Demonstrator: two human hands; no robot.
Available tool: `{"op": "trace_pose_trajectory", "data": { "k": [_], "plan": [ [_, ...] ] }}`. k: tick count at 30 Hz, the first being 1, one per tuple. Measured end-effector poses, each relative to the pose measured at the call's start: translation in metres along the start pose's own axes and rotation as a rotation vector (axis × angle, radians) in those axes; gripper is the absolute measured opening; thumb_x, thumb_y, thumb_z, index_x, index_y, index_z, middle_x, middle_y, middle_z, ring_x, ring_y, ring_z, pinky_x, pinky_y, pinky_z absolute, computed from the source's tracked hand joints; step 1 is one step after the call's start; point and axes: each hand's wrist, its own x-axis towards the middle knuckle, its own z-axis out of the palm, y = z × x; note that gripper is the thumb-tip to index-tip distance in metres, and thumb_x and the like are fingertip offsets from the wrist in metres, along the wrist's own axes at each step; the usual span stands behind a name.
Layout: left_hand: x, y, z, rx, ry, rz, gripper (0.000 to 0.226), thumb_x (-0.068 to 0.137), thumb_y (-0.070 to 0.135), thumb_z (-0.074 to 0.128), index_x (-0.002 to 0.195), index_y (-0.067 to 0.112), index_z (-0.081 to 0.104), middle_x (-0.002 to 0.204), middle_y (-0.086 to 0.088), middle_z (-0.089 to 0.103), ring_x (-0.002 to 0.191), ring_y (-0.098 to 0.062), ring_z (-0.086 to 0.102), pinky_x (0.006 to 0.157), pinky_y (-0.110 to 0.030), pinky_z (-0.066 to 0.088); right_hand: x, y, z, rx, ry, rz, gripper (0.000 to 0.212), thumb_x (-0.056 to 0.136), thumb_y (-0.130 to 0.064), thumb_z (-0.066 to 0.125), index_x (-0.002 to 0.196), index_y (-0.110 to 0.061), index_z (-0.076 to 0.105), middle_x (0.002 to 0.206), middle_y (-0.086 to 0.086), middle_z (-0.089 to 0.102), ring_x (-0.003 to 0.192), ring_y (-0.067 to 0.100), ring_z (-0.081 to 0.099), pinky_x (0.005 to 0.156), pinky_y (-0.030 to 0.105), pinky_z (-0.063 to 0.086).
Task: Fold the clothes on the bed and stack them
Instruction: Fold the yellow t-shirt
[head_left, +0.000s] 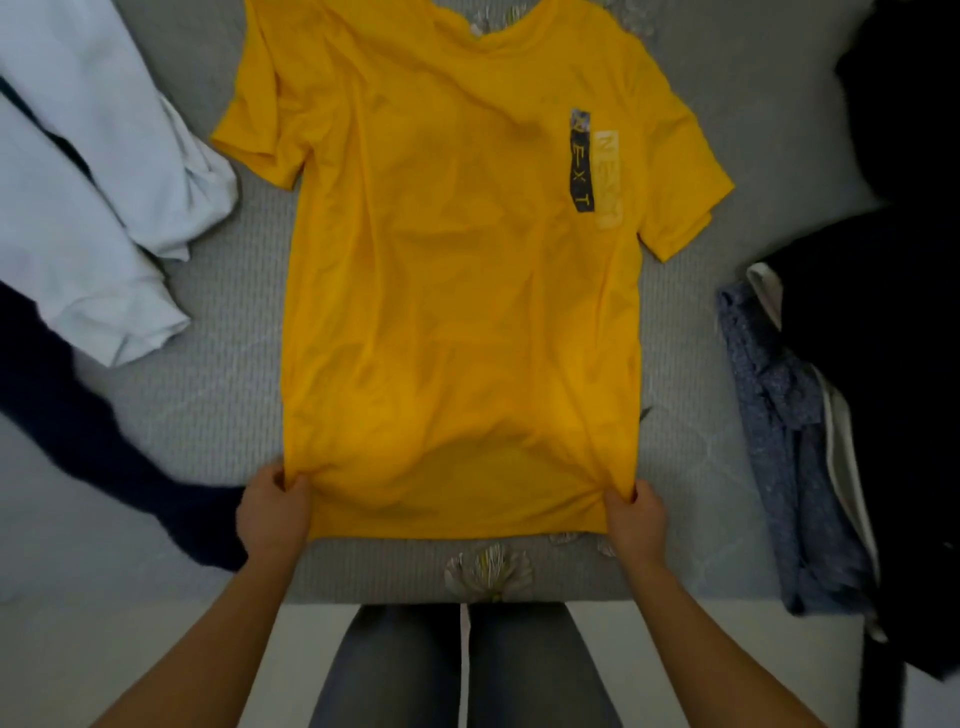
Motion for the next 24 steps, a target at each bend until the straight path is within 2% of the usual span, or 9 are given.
{"op": "trace_pose_trajectory", "data": {
  "k": [4, 8, 10, 12, 14, 16, 19, 21, 24],
  "plan": [
    [-0.008, -0.012, -0.01, -0.027, 0.019, -0.043, 0.012, 0.088, 0.0, 0.042, 0.078, 0.005, 0.044, 0.063, -0.006, 0.04, 0.059, -0.018, 0.038, 0.05, -0.026, 0.026, -0.002, 0.01, -0.014, -0.072, -0.045, 0.08, 0.041, 0.091, 0.002, 0.042, 0.057, -0.019, 0.032, 0.057, 0.002, 0.036, 0.054, 0.012, 0.032, 0.05, 0.025, 0.022],
    [-0.019, -0.034, -0.017, -0.046, -0.095, -0.127, 0.025, 0.088, 0.0, 0.043, 0.065, 0.008, 0.036, 0.06, -0.007, 0.033, 0.055, -0.018, 0.03, 0.052, -0.027, 0.024, -0.013, 0.009, -0.027, -0.189, -0.196, 0.155, 0.012, 0.079, -0.02, 0.042, 0.07, -0.014, 0.047, 0.068, 0.004, 0.048, 0.06, 0.016, 0.043, 0.051, 0.024, 0.029],
    [-0.021, -0.033, -0.022, -0.172, -0.142, -0.214, 0.022, 0.089, 0.0, 0.04, 0.068, 0.009, 0.04, 0.063, -0.007, 0.033, 0.057, -0.018, 0.03, 0.055, -0.03, 0.025, -0.014, 0.003, -0.031, -0.118, -0.225, 0.207, 0.007, 0.082, -0.01, 0.044, 0.076, -0.012, 0.049, 0.072, 0.008, 0.048, 0.059, 0.017, 0.041, 0.052, 0.026, 0.032],
    [-0.02, -0.025, -0.031, -0.428, -0.194, -0.32, 0.025, 0.09, 0.002, 0.04, 0.07, 0.015, 0.047, 0.07, -0.008, 0.042, 0.062, -0.02, 0.039, 0.057, -0.032, 0.032, -0.012, -0.004, -0.036, 0.138, -0.22, 0.304, 0.01, 0.087, 0.002, 0.046, 0.088, -0.008, 0.049, 0.074, 0.007, 0.049, 0.064, 0.019, 0.045, 0.052, 0.03, 0.04],
    [-0.019, -0.022, -0.042, -0.728, -0.299, -0.378, 0.023, 0.09, 0.006, 0.039, 0.079, 0.018, 0.054, 0.078, -0.006, 0.058, 0.071, -0.022, 0.052, 0.063, -0.036, 0.044, -0.008, -0.006, -0.042, 0.61, -0.26, 0.387, 0.016, 0.091, -0.002, 0.045, 0.103, -0.01, 0.05, 0.086, 0.008, 0.061, 0.076, 0.025, 0.058, 0.057, 0.035, 0.055],
    [-0.017, -0.026, -0.051, -0.914, -0.426, -0.391, 0.027, 0.092, 0.01, 0.036, 0.092, 0.018, 0.062, 0.086, -0.002, 0.071, 0.078, -0.023, 0.063, 0.069, -0.039, 0.054, -0.004, -0.002, -0.048, 0.944, -0.283, 0.438, 0.017, 0.093, -0.007, 0.042, 0.105, -0.012, 0.053, 0.083, 0.008, 0.072, 0.075, 0.025, 0.069, 0.055, 0.031, 0.059],
    [-0.011, -0.031, -0.055, -1.056, -0.489, -0.37, 0.039, 0.092, 0.014, 0.034, 0.094, 0.021, 0.073, 0.105, -0.001, 0.071, 0.086, -0.021, 0.07, 0.073, -0.038, 0.056, -0.004, 0.003, -0.051, 0.901, -0.324, 0.418, 0.016, 0.093, -0.011, 0.044, 0.105, -0.017, 0.055, 0.077, 0.001, 0.074, 0.083, 0.025, 0.066, 0.052, 0.028, 0.057],
    [-0.012, -0.027, -0.054, -1.143, -0.491, -0.355, 0.036, 0.091, 0.014, 0.037, 0.098, 0.018, 0.072, 0.106, -0.001, 0.071, 0.088, -0.02, 0.07, 0.073, -0.035, 0.057, -0.003, 0.005, -0.052, 0.843, -0.351, 0.393, 0.023, 0.092, -0.012, 0.047, 0.115, -0.016, 0.052, 0.091, 0.005, 0.072, 0.094, 0.026, 0.059, 0.053, 0.028, 0.057],
    [-0.016, -0.018, -0.052, -0.98, -0.447, -0.354, 0.019, 0.096, 0.015, 0.039, 0.097, 0.018, 0.057, 0.097, -0.002, 0.067, 0.086, -0.024, 0.064, 0.059, -0.032, 0.058, -0.001, 0.007, -0.057, 0.726, -0.373, 0.388, 0.039, 0.091, -0.012, 0.049, 0.13, -0.014, 0.043, 0.106, 0.008, 0.061, 0.095, 0.027, 0.057, 0.053, 0.029, 0.058]
  ]
}}
